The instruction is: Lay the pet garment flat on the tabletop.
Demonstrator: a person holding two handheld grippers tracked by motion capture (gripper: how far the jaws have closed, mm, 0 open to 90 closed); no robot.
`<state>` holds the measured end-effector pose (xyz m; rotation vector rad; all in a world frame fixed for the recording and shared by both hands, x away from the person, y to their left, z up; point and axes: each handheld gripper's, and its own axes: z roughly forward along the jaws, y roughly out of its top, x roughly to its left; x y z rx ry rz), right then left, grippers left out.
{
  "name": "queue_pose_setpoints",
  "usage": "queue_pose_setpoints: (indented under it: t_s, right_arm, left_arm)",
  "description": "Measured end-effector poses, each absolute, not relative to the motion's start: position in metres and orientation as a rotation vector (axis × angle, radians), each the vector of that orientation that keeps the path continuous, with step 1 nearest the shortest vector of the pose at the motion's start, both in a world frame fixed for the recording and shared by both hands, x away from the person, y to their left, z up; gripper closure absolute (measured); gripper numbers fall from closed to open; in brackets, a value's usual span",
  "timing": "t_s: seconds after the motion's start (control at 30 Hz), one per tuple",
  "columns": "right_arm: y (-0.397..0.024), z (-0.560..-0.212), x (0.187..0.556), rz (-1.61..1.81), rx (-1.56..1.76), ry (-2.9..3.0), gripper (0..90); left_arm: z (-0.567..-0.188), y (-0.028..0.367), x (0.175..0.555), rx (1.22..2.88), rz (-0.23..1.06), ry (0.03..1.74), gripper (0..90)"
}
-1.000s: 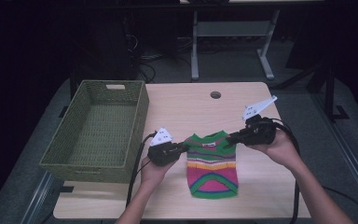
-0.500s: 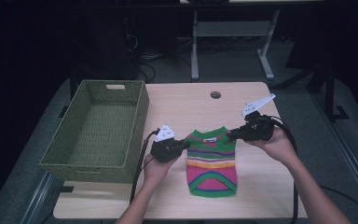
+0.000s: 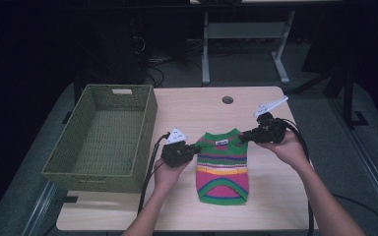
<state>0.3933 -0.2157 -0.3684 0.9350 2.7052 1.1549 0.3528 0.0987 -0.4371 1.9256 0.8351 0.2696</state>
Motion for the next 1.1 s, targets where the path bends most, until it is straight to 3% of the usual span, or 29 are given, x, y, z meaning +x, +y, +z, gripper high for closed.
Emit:
queue_pose_setpoints:
  t_s: [0.97, 1.03, 1.07, 1.1]
  right_arm:
    - [-0.215, -0.389, 0.411, 1.125, 1.043, 2.651, 79.5]
    - [-0.215, -0.391, 0.414, 1.116, 1.062, 2.638, 69.7]
    - [-0.215, -0.392, 0.416, 1.088, 1.087, 2.611, 58.1]
    - [-0.216, -0.393, 0.418, 1.076, 1.103, 2.598, 56.4]
  left_arm:
    - [-0.446, 0.092, 0.371, 1.934, 0.264, 0.901, 79.8]
    - [-0.446, 0.092, 0.371, 1.925, 0.256, 0.930, 72.5]
    - [-0.447, 0.093, 0.372, 1.920, 0.241, 0.942, 63.3]
    - [-0.447, 0.093, 0.372, 1.918, 0.229, 0.949, 60.8]
